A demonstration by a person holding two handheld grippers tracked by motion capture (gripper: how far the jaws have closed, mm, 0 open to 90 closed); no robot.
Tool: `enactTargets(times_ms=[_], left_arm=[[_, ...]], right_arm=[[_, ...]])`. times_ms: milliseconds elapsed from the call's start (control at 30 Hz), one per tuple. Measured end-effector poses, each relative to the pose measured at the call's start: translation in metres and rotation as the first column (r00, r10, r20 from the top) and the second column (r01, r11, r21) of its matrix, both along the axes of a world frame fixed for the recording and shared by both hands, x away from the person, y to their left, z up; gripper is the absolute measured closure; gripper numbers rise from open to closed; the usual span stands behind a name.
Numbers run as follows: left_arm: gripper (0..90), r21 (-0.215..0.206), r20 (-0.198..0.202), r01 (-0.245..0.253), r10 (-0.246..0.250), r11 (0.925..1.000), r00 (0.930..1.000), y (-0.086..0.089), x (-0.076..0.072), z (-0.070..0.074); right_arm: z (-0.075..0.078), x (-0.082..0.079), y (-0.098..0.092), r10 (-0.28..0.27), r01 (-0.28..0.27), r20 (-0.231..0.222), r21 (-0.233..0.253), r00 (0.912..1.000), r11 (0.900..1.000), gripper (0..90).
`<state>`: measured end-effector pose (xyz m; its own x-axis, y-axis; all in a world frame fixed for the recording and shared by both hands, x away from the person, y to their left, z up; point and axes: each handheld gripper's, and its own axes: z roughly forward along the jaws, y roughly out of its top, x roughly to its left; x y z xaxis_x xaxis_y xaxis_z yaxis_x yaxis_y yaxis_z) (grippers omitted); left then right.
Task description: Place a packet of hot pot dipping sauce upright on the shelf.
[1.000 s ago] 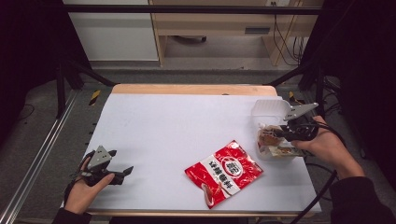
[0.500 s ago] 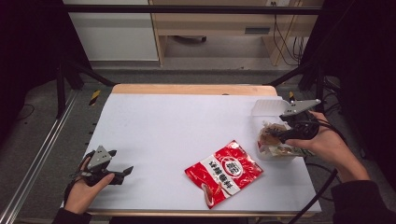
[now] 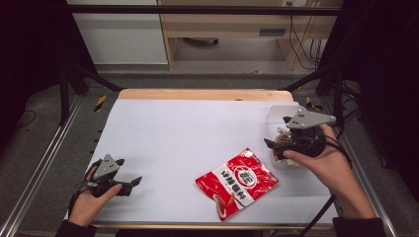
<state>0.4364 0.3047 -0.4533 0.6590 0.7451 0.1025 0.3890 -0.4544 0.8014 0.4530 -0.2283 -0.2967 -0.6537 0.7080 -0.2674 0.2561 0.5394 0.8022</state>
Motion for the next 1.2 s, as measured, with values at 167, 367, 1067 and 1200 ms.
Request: enactTargets(times_ms=[167,367,1067,1200], left_arm=[[9.2,0.008,0.003,0.006,-0.006,1.0,1.0,-0.001,0.0,0.0],[9.2,0.013,0.007,0.009,-0.009,0.9999,0.9999,-0.001,0.0,0.001],[9.2,0.024,0.012,0.009,-0.01,0.9997,0.9999,-0.002,-0.001,0.001],[9.2,0.027,0.012,0.01,-0.01,0.9996,0.9999,-0.003,-0.001,0.001]], right_arm=[[-0.017,-0.014,0.024,0.02,-0.02,0.015,0.004,0.9997,1.0,17.2],[-0.05,-0.024,0.041,-0.028,0.027,-0.052,-0.016,0.9983,0.999,19.9],[-0.124,-0.059,0.04,-0.237,0.245,-0.124,0.056,0.9636,0.968,23.3],[-0.132,-0.063,0.03,-0.281,0.293,-0.126,0.081,0.9513,0.953,20.3]])
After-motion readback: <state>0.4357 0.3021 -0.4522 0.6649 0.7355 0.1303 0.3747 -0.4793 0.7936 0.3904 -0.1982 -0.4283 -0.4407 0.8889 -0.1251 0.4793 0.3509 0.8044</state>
